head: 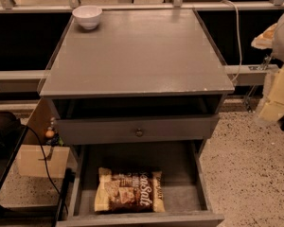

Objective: Pick brown chip bag from middle drawer and place on counter

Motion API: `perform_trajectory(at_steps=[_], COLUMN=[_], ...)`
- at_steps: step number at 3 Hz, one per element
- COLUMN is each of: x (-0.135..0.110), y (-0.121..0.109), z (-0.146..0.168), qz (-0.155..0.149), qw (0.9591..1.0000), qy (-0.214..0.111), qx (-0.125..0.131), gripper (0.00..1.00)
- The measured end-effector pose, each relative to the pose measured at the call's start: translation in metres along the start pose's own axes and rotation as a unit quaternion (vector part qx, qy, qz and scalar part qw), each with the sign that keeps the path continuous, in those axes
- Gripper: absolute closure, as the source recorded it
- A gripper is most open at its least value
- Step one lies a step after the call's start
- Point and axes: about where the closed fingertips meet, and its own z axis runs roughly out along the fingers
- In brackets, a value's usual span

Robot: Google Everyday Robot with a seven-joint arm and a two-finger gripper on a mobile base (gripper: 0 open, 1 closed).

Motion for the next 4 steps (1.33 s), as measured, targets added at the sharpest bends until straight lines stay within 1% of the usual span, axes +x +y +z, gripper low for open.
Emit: perform_trajectory(at_steps=[1, 2, 3, 4], x=[0.000, -0.006, -0.014, -0.023], y=[0.000, 0.001, 0.009, 0.020], z=[0.000, 0.012, 0.040, 0.081], qz=[0.000, -0.009, -0.021, -0.035], qw=[1.0000, 0.9999, 0.9991, 0.9978], qy=[0.000, -0.011, -0.034, -0.050], qx=[0.001, -0.001, -0.013, -0.027], gripper=[0.00, 0.00, 0.00, 0.00])
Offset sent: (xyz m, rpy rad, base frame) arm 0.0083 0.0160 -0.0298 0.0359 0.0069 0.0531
